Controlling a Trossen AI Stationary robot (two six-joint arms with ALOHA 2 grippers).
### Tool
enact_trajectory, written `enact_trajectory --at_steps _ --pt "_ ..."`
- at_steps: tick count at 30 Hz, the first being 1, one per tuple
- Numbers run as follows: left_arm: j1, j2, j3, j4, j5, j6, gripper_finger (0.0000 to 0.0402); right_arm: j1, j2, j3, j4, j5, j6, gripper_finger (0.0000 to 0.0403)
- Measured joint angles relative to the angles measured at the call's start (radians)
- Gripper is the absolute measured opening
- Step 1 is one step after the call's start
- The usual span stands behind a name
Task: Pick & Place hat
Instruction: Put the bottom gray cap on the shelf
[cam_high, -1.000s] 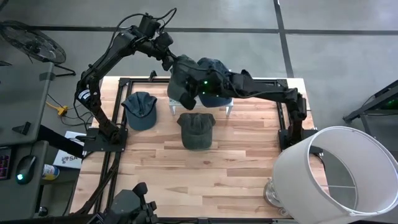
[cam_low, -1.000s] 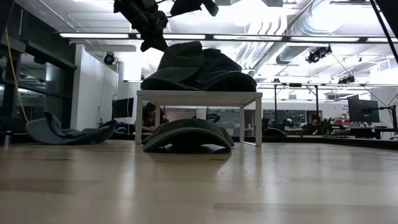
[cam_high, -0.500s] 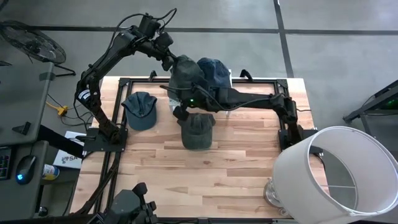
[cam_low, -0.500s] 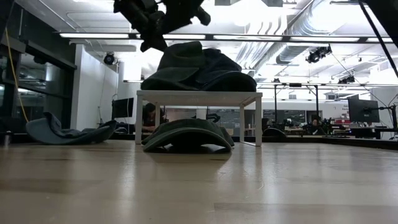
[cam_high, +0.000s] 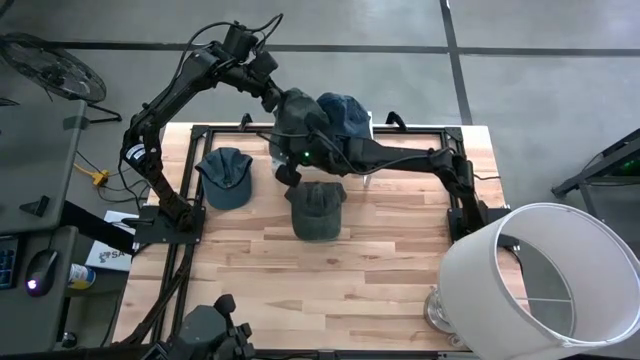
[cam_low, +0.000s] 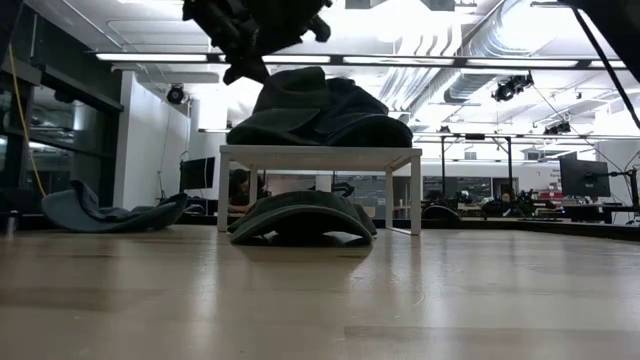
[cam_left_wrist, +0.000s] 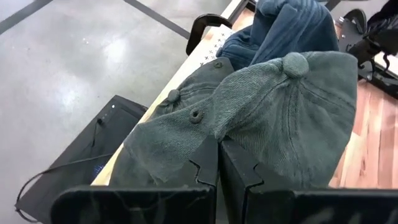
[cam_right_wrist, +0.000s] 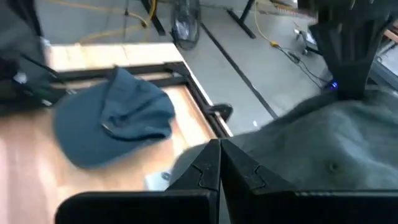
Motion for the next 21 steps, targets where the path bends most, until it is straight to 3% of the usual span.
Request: enact_trajectory --at_steps 12,21 --pt "0.0 0.0 0.0 0.009 -0.003 -0.016 0.0 -0.096 0.013 -0.002 0.033 -0.012 0.01 0.0" --pt "0.0 0.0 0.0 0.01 0.001 -0.04 0.0 -0.159 0.015 -0.002 -0.042 -0.065 0.08 0.0"
